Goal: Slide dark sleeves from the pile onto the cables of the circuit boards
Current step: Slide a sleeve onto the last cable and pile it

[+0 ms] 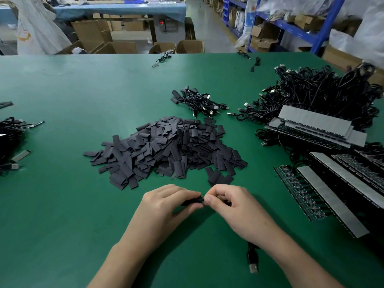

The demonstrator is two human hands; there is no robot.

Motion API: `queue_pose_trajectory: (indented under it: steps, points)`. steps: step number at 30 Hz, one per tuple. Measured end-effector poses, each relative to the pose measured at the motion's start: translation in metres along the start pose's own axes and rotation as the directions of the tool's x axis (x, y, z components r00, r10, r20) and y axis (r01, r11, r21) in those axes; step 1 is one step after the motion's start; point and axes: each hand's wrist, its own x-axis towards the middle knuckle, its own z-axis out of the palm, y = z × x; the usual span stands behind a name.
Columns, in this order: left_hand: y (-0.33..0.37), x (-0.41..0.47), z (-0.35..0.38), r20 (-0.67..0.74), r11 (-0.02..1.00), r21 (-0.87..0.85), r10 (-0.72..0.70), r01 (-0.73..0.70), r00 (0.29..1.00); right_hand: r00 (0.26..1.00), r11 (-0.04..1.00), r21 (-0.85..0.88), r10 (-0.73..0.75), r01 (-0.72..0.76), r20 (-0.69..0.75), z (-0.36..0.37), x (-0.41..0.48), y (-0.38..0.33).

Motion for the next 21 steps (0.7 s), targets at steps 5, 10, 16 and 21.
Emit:
queue_pose_trajectory:
  steps: [5,10,16,21]
  points:
    - [0.0021,0.0012,0.0002,0.024,0.996,-0.041,-0.075,0.076,0.997,1.0,1.0,-0.007,-0.014,0.013,-0.006,-0.0024,-0.001,-0.0032]
    - [0.0047,0.0009,-0.0022,0.1,0.983,-0.092,-0.152,0.161,0.983,0.999,1.0,-0.009,-0.03,0.03,0.013,-0.0052,-0.0016,-0.0023]
    - [0.0061,0.0017,-0.0023,0.103,0.978,-0.127,-0.156,0.169,0.982,0.999,1.0,0.002,-0.026,0.026,0.03,-0.0067,-0.0007,-0.0007]
    - [0.0069,0.0005,-0.0032,0.175,0.973,-0.13,-0.164,0.188,0.971,0.997,0.999,-0.01,-0.033,0.034,0.065,-0.0069,-0.0009,-0.0007]
